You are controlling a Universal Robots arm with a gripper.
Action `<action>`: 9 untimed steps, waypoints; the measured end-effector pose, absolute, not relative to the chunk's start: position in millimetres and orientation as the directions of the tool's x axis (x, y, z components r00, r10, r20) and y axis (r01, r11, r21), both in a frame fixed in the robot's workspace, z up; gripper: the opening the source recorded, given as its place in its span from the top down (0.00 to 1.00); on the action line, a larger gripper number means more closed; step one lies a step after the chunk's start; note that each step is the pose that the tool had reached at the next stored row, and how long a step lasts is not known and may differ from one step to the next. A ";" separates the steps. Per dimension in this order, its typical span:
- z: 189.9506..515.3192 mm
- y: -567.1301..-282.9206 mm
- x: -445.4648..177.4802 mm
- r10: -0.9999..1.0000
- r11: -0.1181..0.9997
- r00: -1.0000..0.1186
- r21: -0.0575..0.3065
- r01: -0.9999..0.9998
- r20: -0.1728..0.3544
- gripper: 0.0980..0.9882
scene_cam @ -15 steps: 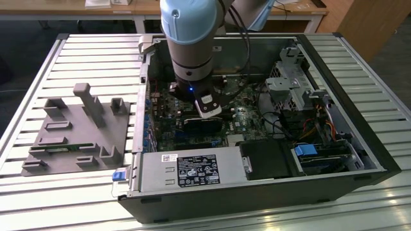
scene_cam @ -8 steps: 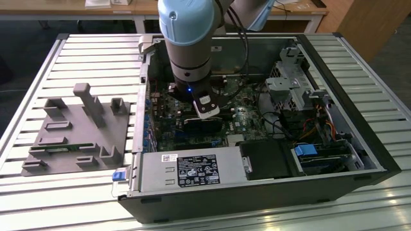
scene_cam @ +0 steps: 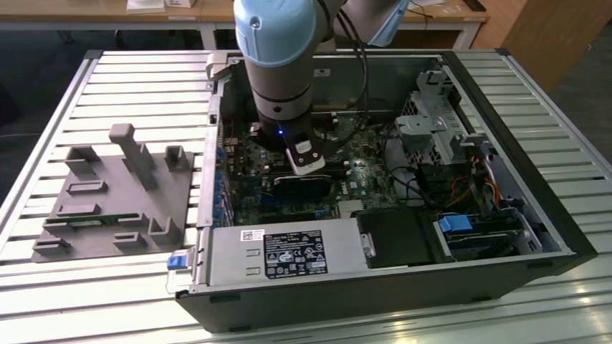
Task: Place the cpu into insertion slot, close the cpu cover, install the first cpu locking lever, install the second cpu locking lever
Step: 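Install the second cpu locking lever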
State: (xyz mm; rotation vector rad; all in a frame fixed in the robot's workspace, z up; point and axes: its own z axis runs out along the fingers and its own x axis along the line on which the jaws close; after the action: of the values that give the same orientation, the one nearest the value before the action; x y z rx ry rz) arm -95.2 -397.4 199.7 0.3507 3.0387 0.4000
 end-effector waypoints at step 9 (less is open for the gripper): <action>198.2 -393.1 -102.2 0.231 0.941 -0.973 0.261 0.217 -0.026 1.00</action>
State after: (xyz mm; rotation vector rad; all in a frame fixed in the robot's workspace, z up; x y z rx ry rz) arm -102.2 -393.1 198.2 0.3508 3.0388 0.3995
